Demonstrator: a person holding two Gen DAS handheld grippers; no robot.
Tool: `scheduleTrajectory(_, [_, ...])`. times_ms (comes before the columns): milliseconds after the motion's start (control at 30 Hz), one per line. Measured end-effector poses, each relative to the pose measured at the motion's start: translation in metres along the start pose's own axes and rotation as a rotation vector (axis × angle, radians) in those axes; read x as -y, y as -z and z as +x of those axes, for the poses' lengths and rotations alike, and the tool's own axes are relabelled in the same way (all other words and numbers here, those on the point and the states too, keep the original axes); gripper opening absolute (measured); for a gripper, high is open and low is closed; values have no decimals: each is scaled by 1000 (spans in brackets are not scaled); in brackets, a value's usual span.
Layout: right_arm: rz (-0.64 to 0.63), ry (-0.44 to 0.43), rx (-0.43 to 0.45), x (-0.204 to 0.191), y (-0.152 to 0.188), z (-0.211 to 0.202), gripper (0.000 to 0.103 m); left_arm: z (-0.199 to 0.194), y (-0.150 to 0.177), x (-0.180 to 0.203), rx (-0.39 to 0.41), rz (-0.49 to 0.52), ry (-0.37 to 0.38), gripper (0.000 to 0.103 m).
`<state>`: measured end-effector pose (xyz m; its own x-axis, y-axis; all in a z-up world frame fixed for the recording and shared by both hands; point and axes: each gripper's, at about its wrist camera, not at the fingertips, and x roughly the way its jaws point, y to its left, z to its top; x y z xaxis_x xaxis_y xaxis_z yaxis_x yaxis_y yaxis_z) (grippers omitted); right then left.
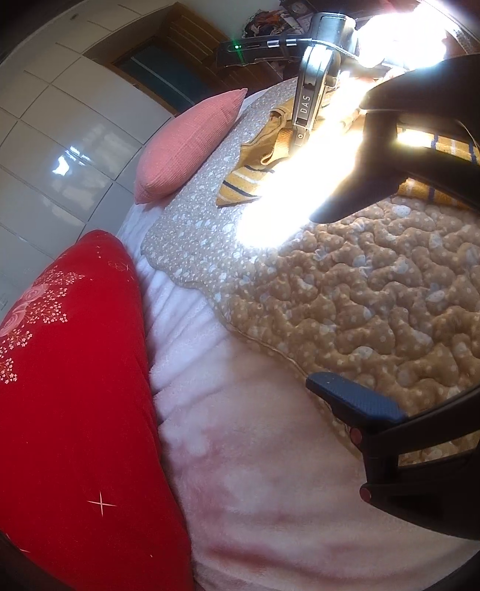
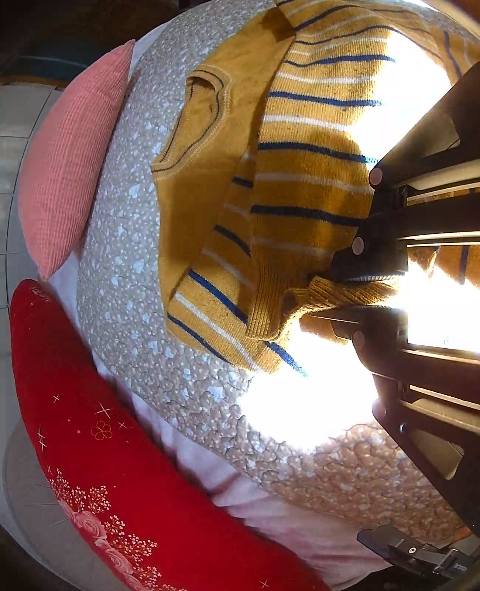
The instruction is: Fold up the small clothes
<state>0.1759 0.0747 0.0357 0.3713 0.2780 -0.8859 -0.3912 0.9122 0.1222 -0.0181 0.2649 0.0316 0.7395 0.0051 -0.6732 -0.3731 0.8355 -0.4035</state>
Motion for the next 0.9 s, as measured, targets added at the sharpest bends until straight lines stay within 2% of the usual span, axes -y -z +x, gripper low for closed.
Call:
scheduleTrajectory(233, [-41, -36, 14, -12, 2, -3, 12, 5, 2, 2, -12, 12, -18, 82])
scheduleTrajectory(300, [-43, -49, 23, -15, 3, -3, 18, 7, 2, 0, -23, 7, -18, 82])
scheduleTrajectory(367, [-29, -107, 19, -19, 7, -4, 40, 9, 1, -3, -37, -4, -10, 82])
scheduleTrajectory(433, [-28, -151, 23, -25, 12, -10, 47, 10, 1, -5, -44, -13, 0, 82])
scheduleTrajectory(467, [-29, -169, 33, -28, 17, -16, 47, 10, 1, -7, -46, -17, 6, 82])
scheduleTrajectory(567, [12, -252, 71, -24, 44, -47, 47, 9, 1, -8, -47, -17, 16, 82])
scheduleTrajectory(667, [70, -295, 97, 1, 93, -87, 47, 5, 1, -5, -34, 1, 33, 82])
scheduleTrajectory(733, [87, -243, 129, 25, 130, -117, 48, 3, 3, 2, -32, 22, 47, 82])
scheduleTrajectory(833, [133, -65, 199, 69, 189, -161, 63, 2, 10, 15, -41, 53, 66, 82])
scheduleTrajectory(900, [212, 15, 232, 103, 225, -186, 66, -2, 17, 24, -54, 54, 114, 82])
